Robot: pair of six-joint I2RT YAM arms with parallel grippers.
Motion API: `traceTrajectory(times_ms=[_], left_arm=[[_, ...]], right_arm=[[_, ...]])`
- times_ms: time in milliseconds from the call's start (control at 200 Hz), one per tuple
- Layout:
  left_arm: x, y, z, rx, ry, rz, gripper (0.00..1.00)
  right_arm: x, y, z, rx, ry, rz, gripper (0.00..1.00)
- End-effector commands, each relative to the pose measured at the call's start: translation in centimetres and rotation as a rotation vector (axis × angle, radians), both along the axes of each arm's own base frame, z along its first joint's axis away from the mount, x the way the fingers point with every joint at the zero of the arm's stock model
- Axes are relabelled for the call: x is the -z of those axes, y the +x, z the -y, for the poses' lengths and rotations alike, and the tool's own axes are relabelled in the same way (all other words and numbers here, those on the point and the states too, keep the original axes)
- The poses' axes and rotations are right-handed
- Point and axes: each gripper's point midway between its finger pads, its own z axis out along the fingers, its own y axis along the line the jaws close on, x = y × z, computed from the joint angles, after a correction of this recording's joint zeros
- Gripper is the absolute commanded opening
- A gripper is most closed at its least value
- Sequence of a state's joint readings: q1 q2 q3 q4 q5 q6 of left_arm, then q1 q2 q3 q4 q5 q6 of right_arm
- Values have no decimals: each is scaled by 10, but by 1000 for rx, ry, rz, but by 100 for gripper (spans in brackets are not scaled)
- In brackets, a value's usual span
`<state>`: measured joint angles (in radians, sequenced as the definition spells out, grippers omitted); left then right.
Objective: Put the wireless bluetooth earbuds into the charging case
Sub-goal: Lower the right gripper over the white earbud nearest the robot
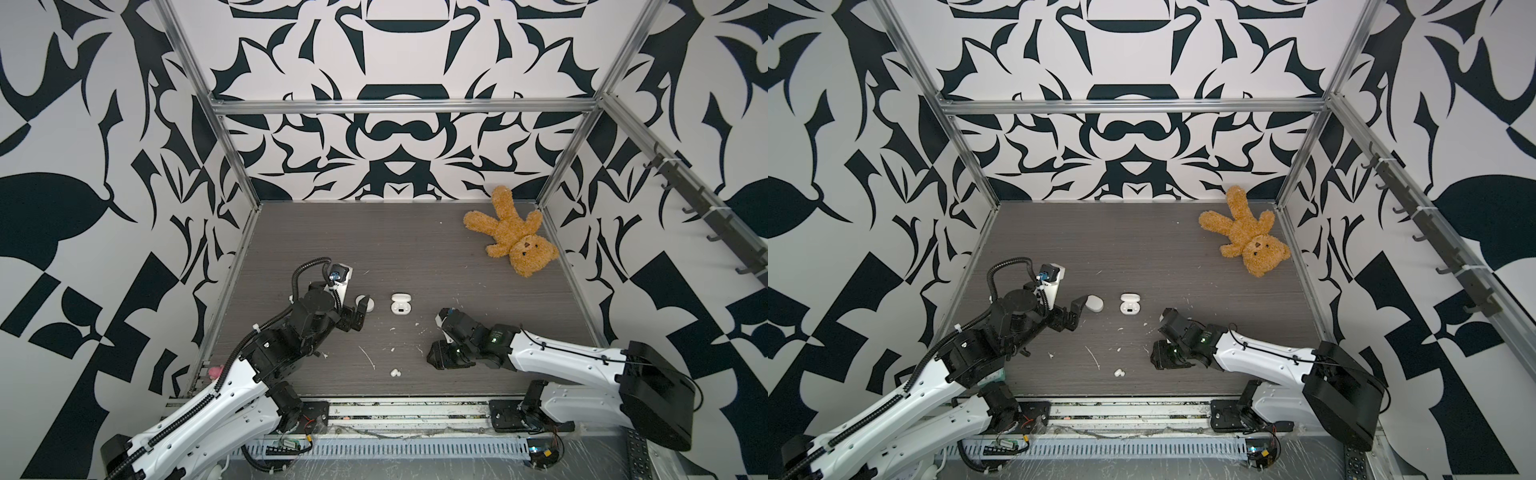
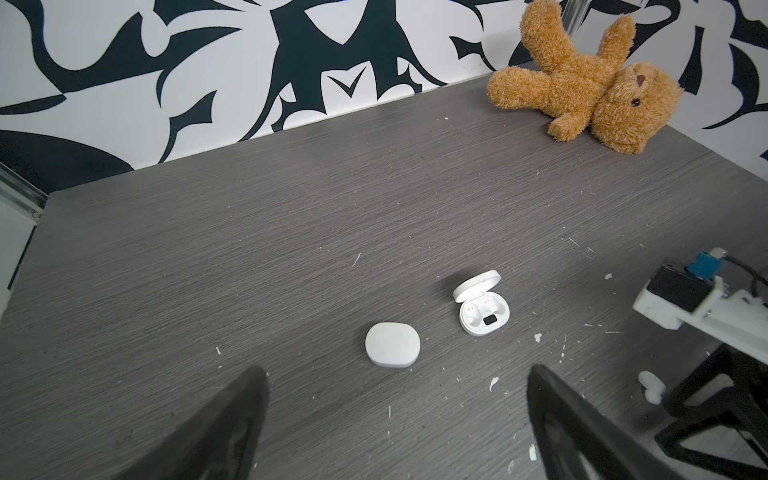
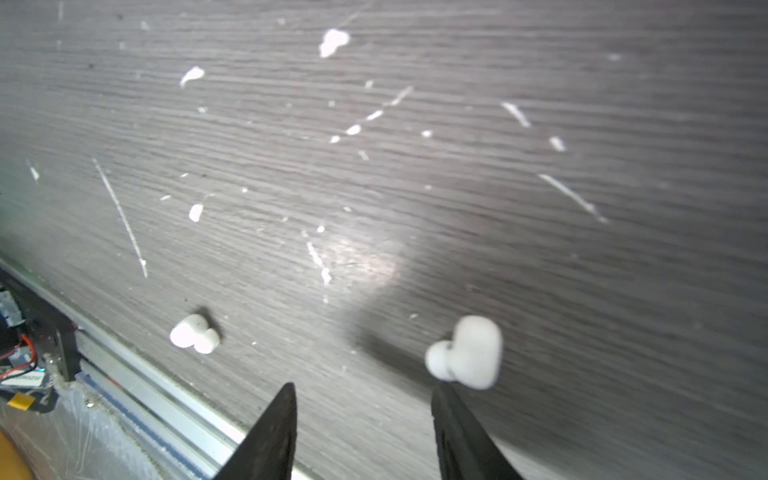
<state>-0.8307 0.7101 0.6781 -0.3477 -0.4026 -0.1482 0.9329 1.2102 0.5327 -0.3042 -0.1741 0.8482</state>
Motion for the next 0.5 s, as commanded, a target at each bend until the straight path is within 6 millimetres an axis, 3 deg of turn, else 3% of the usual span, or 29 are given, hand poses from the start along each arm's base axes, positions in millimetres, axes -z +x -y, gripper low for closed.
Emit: traceTrajectory(times_ms=[0, 160, 365, 495], left_arm=[[0, 0, 1, 5, -7, 4, 99], [0, -1, 2, 13, -13, 5, 99], [2, -2, 4, 25, -12, -4, 99], [2, -3, 4, 27, -12, -6, 99]], right_arm=[[-18, 9, -1, 20, -6, 46, 53], [-30, 10, 21, 43, -78, 89, 53], [-32, 13, 28, 36, -130, 104, 53], [-23, 16, 33, 39, -171, 83, 45]])
